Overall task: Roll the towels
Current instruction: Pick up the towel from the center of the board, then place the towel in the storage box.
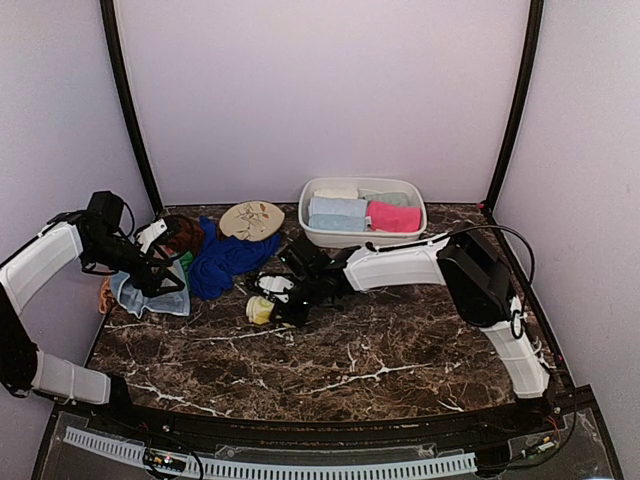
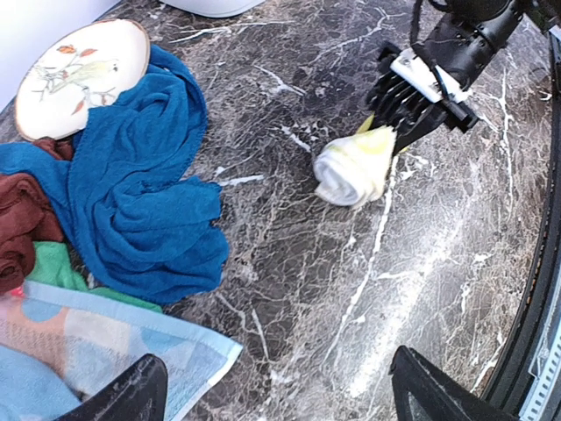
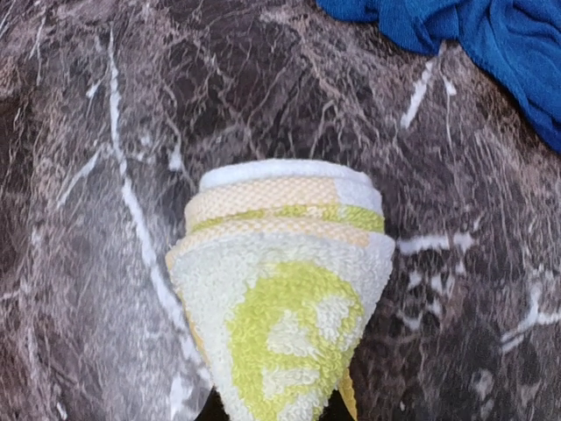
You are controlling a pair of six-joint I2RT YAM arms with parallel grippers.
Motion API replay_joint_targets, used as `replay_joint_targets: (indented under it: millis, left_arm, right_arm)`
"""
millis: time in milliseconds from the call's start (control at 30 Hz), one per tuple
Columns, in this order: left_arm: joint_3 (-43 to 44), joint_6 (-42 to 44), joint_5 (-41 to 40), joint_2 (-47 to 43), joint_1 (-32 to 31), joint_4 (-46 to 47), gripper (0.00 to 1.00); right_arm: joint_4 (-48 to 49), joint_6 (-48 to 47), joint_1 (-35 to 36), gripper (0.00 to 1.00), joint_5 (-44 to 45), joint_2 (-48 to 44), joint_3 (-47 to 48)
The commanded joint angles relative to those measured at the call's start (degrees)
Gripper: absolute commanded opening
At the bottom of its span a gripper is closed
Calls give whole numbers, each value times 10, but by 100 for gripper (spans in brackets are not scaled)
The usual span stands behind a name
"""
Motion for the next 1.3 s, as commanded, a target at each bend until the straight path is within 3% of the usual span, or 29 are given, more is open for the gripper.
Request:
replay_joint_targets:
  millis: [0, 133, 267, 533, 767, 1267]
  left_arm:
    - [-3, -11, -19, -35, 7, 6, 91]
    - [5, -31, -25, -25, 8, 21, 89]
    - [15, -43, -32, -12, 8, 26, 86]
    - [15, -56, -27, 7, 9, 57, 85]
    - [20, -59, -43, 32, 8, 62, 84]
    - [44, -72, -56, 83, 8, 66, 81]
  right_arm:
    - [-157, 1, -13, 0, 95, -41, -51]
    - [-146, -62, -31, 0, 240, -138, -33]
    - [-110, -124, -91, 0, 321, -230, -10]
    - [11, -356, -202, 0, 508, -247, -20]
    - [-31, -407, -271, 0, 459, -177, 34]
    - [-88, -428, -303, 0, 305, -85, 43]
